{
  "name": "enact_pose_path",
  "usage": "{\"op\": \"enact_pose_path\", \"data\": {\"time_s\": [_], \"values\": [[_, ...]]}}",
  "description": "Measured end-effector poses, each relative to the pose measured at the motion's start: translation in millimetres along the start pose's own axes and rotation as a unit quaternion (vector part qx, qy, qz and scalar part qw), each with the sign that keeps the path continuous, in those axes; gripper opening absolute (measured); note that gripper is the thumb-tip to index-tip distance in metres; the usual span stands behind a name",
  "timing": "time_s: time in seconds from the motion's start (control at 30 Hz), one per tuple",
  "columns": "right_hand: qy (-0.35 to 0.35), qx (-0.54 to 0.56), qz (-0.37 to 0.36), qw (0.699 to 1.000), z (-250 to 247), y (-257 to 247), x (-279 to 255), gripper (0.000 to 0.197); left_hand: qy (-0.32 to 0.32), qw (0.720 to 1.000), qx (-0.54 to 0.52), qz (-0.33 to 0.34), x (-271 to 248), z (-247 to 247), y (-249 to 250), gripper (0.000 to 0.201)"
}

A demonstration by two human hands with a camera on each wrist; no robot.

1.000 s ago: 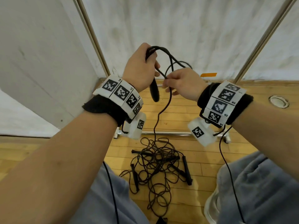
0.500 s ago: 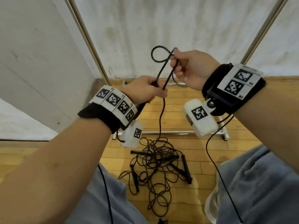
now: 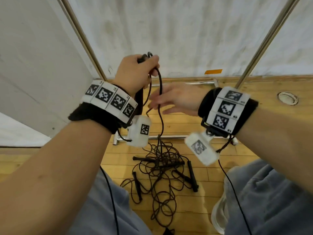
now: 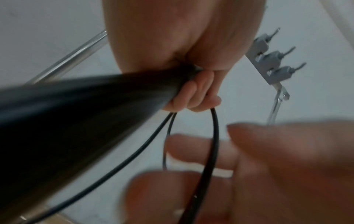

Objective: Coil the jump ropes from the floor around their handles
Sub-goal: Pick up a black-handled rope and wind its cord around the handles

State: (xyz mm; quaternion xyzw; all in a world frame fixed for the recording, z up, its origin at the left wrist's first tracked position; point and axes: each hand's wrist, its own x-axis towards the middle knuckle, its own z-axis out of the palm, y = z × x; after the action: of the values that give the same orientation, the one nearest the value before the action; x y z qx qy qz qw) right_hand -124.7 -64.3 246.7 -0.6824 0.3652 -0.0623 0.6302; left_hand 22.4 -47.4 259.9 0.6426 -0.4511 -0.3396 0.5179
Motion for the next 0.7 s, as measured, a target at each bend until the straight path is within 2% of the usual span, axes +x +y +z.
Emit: {"op": "enact_pose_path", "data": {"time_s": [0.07, 0.17, 0.27, 0.33, 0.4, 0.5, 0.57, 0.6, 0.7], "values": [[0.006, -0.058, 0.004, 0.998, 7.5, 8.8, 4.5, 0.011, 0.011, 0.999, -0.047, -0.001, 3.8, -5.1, 5.4, 0.026], [0.029, -0.229, -0.004, 0.973, 7.9, 20.6, 11.3, 0.012, 0.057, 0.994, -0.088, 0.006, 9.5, -16.5, 9.1, 0.023], [0.028, -0.236, 0.011, 0.971, 0.5, 26.4, 13.1, 0.018, 0.118, 0.989, -0.092, 0.0, 13.6, -26.3, 3.6, 0.02], [0.085, -0.187, 0.002, 0.979, -6.0, 23.4, 13.2, 0.018, 0.118, 0.99, -0.077, -0.031, 13.6, -29.1, -4.0, 0.021], [0.163, -0.094, -0.036, 0.982, -13.8, 15.7, 13.8, 0.017, 0.07, 0.994, -0.043, -0.07, 10.8, -27.5, -12.4, 0.018], [0.237, 0.063, -0.091, 0.965, -21.1, 0.6, 12.2, 0.017, -0.073, 0.993, 0.015, -0.088, -1.3, -16.4, -22.5, 0.01], [0.253, 0.134, -0.112, 0.952, -21.7, -7.4, 10.0, 0.018, -0.172, 0.981, 0.05, -0.081, -12.0, -5.0, -27.2, 0.008], [0.256, 0.152, -0.122, 0.947, -21.5, -10.7, 8.5, 0.019, -0.206, 0.973, 0.075, -0.073, -17.0, 0.4, -29.3, 0.016], [0.272, 0.172, -0.162, 0.933, -23.8, -17.4, 3.0, 0.019, -0.245, 0.954, 0.164, -0.053, -25.2, 8.8, -33.2, 0.028]]}}
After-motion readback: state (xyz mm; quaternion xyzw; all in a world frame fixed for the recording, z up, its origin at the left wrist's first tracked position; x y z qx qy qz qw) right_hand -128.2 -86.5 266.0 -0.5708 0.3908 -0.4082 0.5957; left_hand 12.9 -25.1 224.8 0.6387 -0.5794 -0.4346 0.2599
